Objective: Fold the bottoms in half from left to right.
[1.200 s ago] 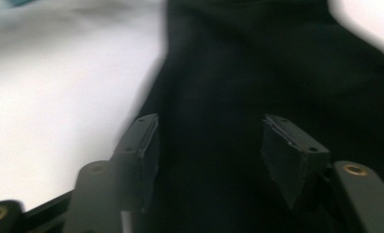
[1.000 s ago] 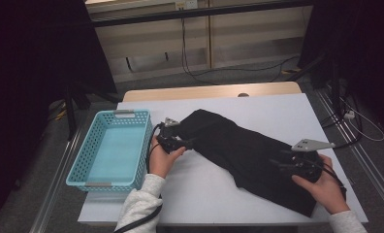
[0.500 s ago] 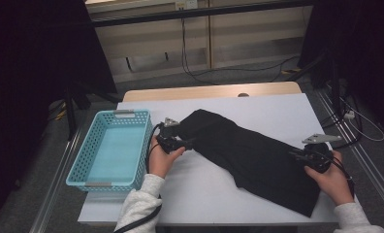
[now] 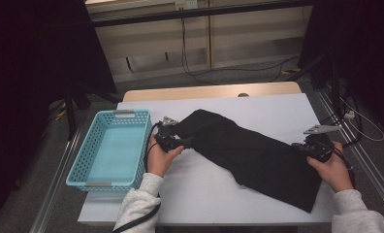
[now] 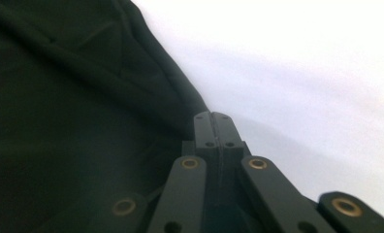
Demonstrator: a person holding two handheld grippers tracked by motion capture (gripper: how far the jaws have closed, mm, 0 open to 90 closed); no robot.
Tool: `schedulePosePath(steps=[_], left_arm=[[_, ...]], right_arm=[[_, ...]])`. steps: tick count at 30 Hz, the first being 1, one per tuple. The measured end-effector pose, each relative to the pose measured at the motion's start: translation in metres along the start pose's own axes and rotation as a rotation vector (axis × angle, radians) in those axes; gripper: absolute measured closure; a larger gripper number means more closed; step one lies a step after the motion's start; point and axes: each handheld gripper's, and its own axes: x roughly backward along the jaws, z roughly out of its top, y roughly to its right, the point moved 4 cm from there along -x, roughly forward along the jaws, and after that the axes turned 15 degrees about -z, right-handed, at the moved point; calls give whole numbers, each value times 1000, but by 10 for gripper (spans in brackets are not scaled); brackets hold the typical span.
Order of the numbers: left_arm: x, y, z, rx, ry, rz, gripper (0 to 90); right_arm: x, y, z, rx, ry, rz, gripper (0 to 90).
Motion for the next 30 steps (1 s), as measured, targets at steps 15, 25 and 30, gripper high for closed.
schedulePosePath(steps=[15,25,30], left_arm=[[2,1,1,-2,5,-1,156],[2,-2,2,-2,12,6,157],[5,-8,7,-1,20,26,157]], right_arm=[[-4,0,14,1,20,7,728],[-25,-12,15,-2,-4,18,900],[-26,-10,21,-1,7,-5,900]])
